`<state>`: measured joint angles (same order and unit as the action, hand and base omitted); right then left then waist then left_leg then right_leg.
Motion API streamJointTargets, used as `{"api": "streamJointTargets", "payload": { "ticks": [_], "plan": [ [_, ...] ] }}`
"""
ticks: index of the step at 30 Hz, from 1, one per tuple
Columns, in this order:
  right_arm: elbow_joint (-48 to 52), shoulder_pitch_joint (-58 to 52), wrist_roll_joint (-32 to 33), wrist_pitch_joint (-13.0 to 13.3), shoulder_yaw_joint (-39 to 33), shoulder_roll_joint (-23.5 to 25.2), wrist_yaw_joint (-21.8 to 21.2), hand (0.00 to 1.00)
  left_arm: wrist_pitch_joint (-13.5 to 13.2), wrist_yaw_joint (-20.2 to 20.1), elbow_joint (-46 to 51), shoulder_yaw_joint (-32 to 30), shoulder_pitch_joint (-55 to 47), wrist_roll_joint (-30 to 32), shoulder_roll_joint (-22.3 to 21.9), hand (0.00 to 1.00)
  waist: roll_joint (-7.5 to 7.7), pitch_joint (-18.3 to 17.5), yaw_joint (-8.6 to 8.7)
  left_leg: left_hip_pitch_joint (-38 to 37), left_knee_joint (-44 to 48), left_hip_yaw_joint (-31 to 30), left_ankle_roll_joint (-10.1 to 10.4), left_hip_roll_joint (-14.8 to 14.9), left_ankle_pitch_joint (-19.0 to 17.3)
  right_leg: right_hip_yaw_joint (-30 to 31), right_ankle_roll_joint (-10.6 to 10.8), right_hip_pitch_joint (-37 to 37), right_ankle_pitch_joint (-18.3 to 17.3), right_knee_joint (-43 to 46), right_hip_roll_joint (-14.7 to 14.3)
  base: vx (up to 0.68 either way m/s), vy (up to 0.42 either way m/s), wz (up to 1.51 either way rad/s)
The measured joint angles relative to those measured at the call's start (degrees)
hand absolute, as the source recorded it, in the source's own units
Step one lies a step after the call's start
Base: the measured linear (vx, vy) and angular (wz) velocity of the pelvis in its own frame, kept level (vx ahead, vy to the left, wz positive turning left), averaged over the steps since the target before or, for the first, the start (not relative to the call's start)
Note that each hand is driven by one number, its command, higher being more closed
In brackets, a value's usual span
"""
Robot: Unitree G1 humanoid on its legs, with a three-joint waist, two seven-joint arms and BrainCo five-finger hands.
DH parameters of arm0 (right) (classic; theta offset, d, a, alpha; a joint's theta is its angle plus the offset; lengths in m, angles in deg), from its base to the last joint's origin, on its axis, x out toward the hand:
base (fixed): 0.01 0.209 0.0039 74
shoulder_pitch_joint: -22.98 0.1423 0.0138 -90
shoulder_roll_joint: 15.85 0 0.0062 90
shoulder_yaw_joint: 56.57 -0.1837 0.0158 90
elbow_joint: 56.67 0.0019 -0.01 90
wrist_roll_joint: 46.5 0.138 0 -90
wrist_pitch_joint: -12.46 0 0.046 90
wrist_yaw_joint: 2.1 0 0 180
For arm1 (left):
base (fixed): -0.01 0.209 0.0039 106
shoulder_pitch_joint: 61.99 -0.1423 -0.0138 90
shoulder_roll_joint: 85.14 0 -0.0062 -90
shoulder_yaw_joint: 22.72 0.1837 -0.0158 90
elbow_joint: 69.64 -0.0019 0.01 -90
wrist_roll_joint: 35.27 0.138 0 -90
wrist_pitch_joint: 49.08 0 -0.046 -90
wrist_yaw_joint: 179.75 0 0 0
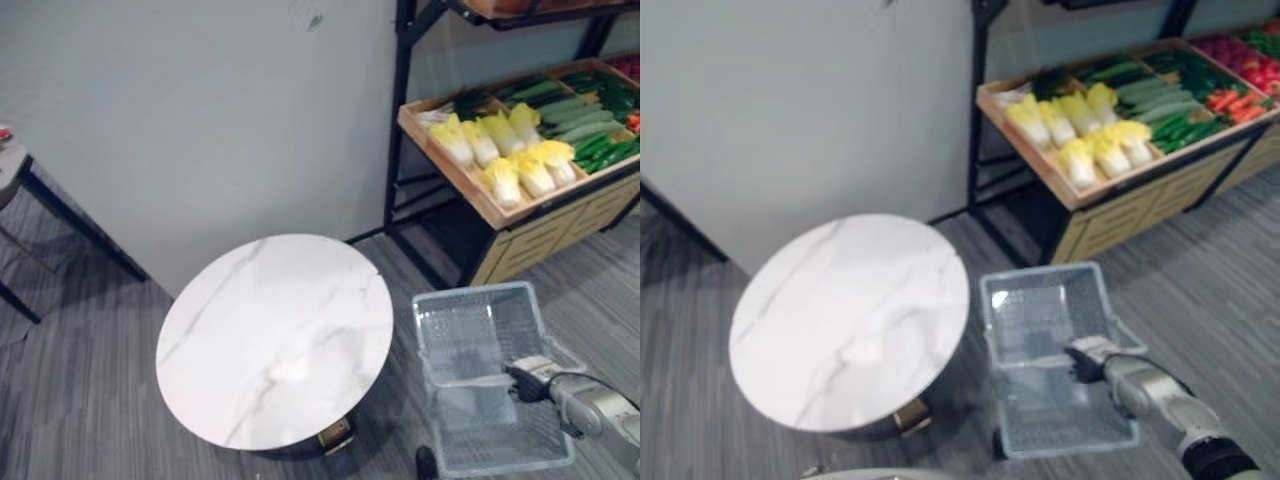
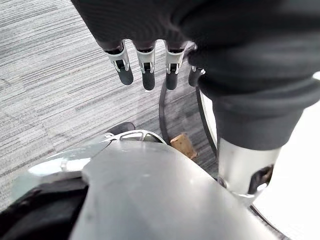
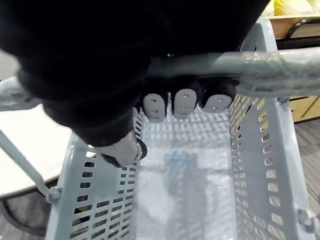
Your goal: Pick vegetable in the basket
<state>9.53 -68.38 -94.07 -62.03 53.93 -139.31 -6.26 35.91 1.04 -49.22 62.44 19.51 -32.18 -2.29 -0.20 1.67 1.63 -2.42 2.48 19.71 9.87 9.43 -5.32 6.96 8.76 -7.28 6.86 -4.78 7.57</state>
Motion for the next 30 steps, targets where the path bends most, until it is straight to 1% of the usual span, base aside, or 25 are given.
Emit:
{"api": "streamJointTargets", "payload": {
  "ticks": [1, 2, 4, 6, 9, 11, 12, 13, 14, 15, 16, 17, 18, 19, 20, 21, 22, 23, 24, 25, 26, 27, 28, 29, 30],
  "plan": [
    [-0.28, 0.00, -0.13, -0.03, -0.13, 0.00, 0.00, 1.00, -0.03, 0.02, 0.02, -0.02, -0.09, 0.00, -0.11, 0.00, -0.14, -0.10, -0.01, 0.02, 0.04, -1.80, -0.07, -0.31, -0.39, 0.20, 0.01, -0.11, 0.00, 0.00, -0.07, 0.06, 0.019, -0.38],
    [-1.60, -0.06, -1.20, -0.02, -1.53, 0.66, 0.30, 1.00, -0.11, 0.09, 0.06, 0.04, -0.16, -0.03, -0.44, 0.00, -0.66, -0.43, -0.06, 0.19, 0.15, -6.05, -0.53, -1.03, -1.49, 0.78, 0.13, -0.38, 0.10, 0.00, -0.18, 0.06, 0.032, -0.15],
    [-3.68, -1.06, -2.59, -0.29, -3.85, 1.90, 0.42, 1.00, -0.12, 0.13, 0.12, 0.64, -0.07, -0.05, -0.50, 0.00, -0.68, -0.43, 0.01, 0.52, 1.32, -6.51, -1.11, -1.40, -2.08, 0.69, 0.33, -0.31, 0.47, 0.41, 0.23, 0.03, 0.045, 0.01],
    [-5.48, -3.60, -2.60, -1.32, -7.81, 3.17, 0.99, 1.00, -0.68, 0.38, 0.24, 1.19, 0.04, -0.15, -0.57, 0.00, -0.65, -0.39, 0.15, 2.63, 5.90, -9.28, -1.88, -1.58, -4.53, -0.32, 0.45, 0.02, 0.37, 1.32, 0.73, 0.01, 0.052, 0.20],
    [-7.23, -4.63, -3.15, -2.64, -10.44, 4.41, 1.74, 1.00, -0.80, 0.67, 1.23, 1.78, 0.03, -0.16, -0.55, 0.00, -0.32, -0.16, 0.11, 3.37, 9.70, -9.51, -2.64, -1.80, -6.75, 0.13, 1.12, 0.13, -0.15, 2.81, 1.10, -0.01, 0.066, -0.01],
    [-7.55, -4.86, -3.70, -3.14, -12.52, 4.65, 2.43, 1.00, -0.96, 1.08, 1.43, 2.51, 0.03, -0.15, -0.49, 0.00, -0.01, 0.06, 0.23, 3.93, 13.10, -8.50, -3.31, -2.25, -9.08, 2.25, 1.63, -0.78, -0.52, 4.57, 1.32, -0.08, 0.132, -0.44],
    [-7.53, -4.50, -3.81, -3.88, -14.22, 5.32, 3.64, 1.00, -1.03, 1.67, 1.77, 2.94, 0.29, -0.08, 0.06, 0.00, 0.64, 0.44, 0.44, 5.58, 16.17, -6.84, -3.76, -2.34, -11.08, 4.53, 1.99, -2.75, -0.46, 5.74, 1.31, -0.11, 0.123, -0.64],
    [-7.48, -4.27, -3.80, -4.17, -14.70, 5.74, 4.15, 1.00, -1.05, 1.90, 1.85, 3.00, 0.35, -0.04, 0.44, 0.00, 1.12, 0.74, 0.63, 6.21, 17.32, -5.92, -4.14, -2.45, -11.81, 5.26, 2.10, -3.65, -0.36, 6.07, 1.35, -0.15, 0.136, -0.70],
    [-7.04, -3.94, -3.78, -4.46, -15.16, 6.40, 4.61, 1.00, -1.08, 2.21, 2.41, 3.01, 0.48, -0.03, 1.06, 0.00, 2.04, 1.31, 1.24, 7.19, 19.17, -4.62, -5.68, -2.91, -12.53, 6.13, 1.13, -4.74, -0.94, 5.75, 1.67, -0.21, 0.144, -0.68],
    [-6.41, -3.76, -3.80, -5.10, -15.81, 7.50, 4.88, 1.00, -1.04, 2.79, 2.37, 3.45, 1.21, 0.02, 1.43, 0.00, 1.94, 2.34, 1.60, 8.21, 19.38, -3.52, -7.41, -2.56, -12.63, 3.07, -3.08, -5.67, -3.52, 5.57, 2.36, -0.21, 0.134, -0.70],
    [-6.39, -3.56, -3.80, -5.34, -16.02, 8.05, 4.89, 1.00, -0.84, 3.04, 2.16, 3.89, 1.78, 0.15, 1.33, 0.00, 1.06, 3.19, 1.59, 7.80, 18.76, -2.16, -7.90, -1.05, -12.19, -0.80, -7.50, -6.05, -6.34, 6.72, 2.57, -0.19, 0.124, -0.90],
    [-6.14, -2.72, -3.83, -5.20, -16.03, 8.19, 4.91, 1.00, -0.71, 3.40, 2.35, 4.50, 2.53, 0.50, 0.76, 0.00, -0.72, 5.24, 1.53, 7.02, 18.49, 0.20, -7.51, 1.31, -11.19, -7.80, -7.99, -9.95, -6.34, 18.08, 2.48, -0.14, 0.119, -0.91],
    [-6.47, -2.96, -4.29, -5.19, -16.06, 8.12, 4.86, 1.00, -0.79, 3.44, 2.46, 4.21, 2.65, 0.52, 0.94, 0.00, -0.95, 6.76, 1.98, 5.82, 17.53, 2.14, -7.55, 2.39, -10.24, -12.67, -9.59, -11.39, -7.84, 31.81, 2.97, -0.12, 0.112, -0.79],
    [-6.48, -3.16, -4.29, -5.17, -16.07, 8.12, 4.87, 1.00, -0.79, 3.42, 2.48, 4.04, 2.55, 0.52, 1.01, 0.00, -0.91, 6.79, 2.20, 5.54, 17.30, 2.56, -7.55, 2.38, -10.01, -13.55, -9.99, -11.30, -8.10, 33.81, 3.29, -0.05, 0.053, -0.60],
    [-6.48, -3.63, -4.29, -5.05, -16.34, 8.09, 4.91, 1.00, -0.73, 3.40, 2.63, 3.84, 2.04, 0.53, 1.53, 0.00, -0.02, 6.48, 2.67, 4.65, 16.98, 4.84, -7.61, 2.15, -9.52, -16.90, -11.02, -10.43, -9.70, 39.39, 5.02, 0.03, 0.004, -0.90],
    [-6.47, -2.90, -4.32, -5.04, -16.84, 8.11, 4.98, 1.00, -0.60, 3.32, 3.00, 2.99, 2.24, 0.52, 1.44, 0.00, 1.18, 6.78, 2.20, 4.25, 18.24, 7.52, -7.71, 1.08, -9.51, -19.85, -11.42, -10.65, -9.04, 38.46, 5.29, 0.03, 0.031, -1.14],
    [-6.38, -2.32, -4.35, -5.03, -17.17, 8.16, 5.08, 1.00, -0.30, 3.09, 2.71, 2.77, 2.41, 0.61, 1.21, 0.00, 1.24, 7.12, 2.12, 4.45, 18.63, 7.58, -8.40, 1.21, -9.21, -20.24, -12.91, -10.76, -8.09, 37.03, 4.53, 0.01, 0.050, -1.55],
    [-6.76, -1.36, -4.46, -5.25, -17.31, 8.54, 5.14, 1.00, 0.20, 2.68, 2.14, 2.88, 2.68, 0.94, 0.90, 0.00, 0.42, 6.84, 1.60, 4.93, 15.70, 6.26, -9.81, 0.02, -9.67, -18.36, -13.65, -9.96, -4.56, 30.52, 1.97, -0.17, 0.181, -1.68],
    [-6.89, -0.32, -4.72, -5.20, -17.90, 8.14, 5.13, 1.00, -0.26, 2.57, 1.95, 3.44, 2.57, 1.68, -0.33, 0.00, -3.64, 6.32, 0.74, 4.88, 9.75, 6.67, -9.95, 1.49, -5.95, -16.62, -13.45, -9.02, -4.56, 29.02, -0.46, -0.16, 0.146, -1.61],
    [-6.94, -0.16, -4.78, -5.44, -18.19, 8.74, 5.37, 1.00, -0.45, 2.57, 1.90, 3.60, 2.64, 1.91, 0.04, 0.00, -2.30, 6.38, 1.14, 4.75, 9.19, 9.12, -9.95, 1.03, -5.01, -17.15, -13.28, -10.02, -7.86, 35.73, 1.88, -0.21, 0.190, -1.25],
    [-8.02, -0.43, -4.93, -5.45, -18.71, 9.12, 5.88, 1.00, -0.52, 2.71, 1.80, 4.96, 2.96, 2.12, 0.94, 0.00, -1.60, 6.05, 1.71, 4.11, 7.59, 11.21, -10.35, -0.27, -3.85, -16.38, -11.26, -9.47, -11.38, 43.64, 5.78, -0.06, 0.048, -0.98],
    [-9.34, -0.73, -5.47, -5.45, -19.33, 9.61, 6.09, 1.00, -0.48, 2.65, 1.66, 5.12, 3.28, 2.21, 1.49, 0.00, -0.13, 5.62, 1.31, 5.04, 7.74, 13.60, -10.13, -0.50, -3.31, -14.57, -9.78, -7.62, -11.33, 43.81, 8.07, -0.10, -0.021, -0.97],
    [-9.33, -1.07, -5.68, -5.46, -19.78, 10.07, 6.12, 1.00, -0.47, 2.67, 1.63, 4.97, 3.28, 2.20, 1.53, 0.00, 0.42, 5.27, 1.12, 6.00, 8.17, 14.57, -10.15, -0.39, -2.97, -13.92, -7.79, -6.19, -10.15, 40.86, 8.77, -0.09, -0.189, -1.02],
    [-8.75, -1.21, -6.01, -5.51, -20.09, 10.51, 6.19, 1.00, -0.59, 2.91, 1.77, 4.87, 3.53, 2.22, 1.83, 0.00, 0.84, 5.02, 1.29, 8.36, 8.95, 15.99, -9.95, 0.29, -2.00, -13.54, -2.35, -4.02, -11.80, 32.01, 8.22, -0.15, -0.305, -0.90],
    [-8.35, -1.21, -6.01, -5.50, -20.46, 10.43, 6.22, 1.00, -0.59, 3.02, 1.72, 4.94, 4.11, 2.28, 1.96, 0.00, 0.87, 5.01, 1.36, 9.81, 8.64, 16.62, -9.42, 0.85, -0.31, -14.85, -1.47, -2.82, -12.38, 25.11, 7.47, -0.17, -0.364, -0.99]
  ]
}}
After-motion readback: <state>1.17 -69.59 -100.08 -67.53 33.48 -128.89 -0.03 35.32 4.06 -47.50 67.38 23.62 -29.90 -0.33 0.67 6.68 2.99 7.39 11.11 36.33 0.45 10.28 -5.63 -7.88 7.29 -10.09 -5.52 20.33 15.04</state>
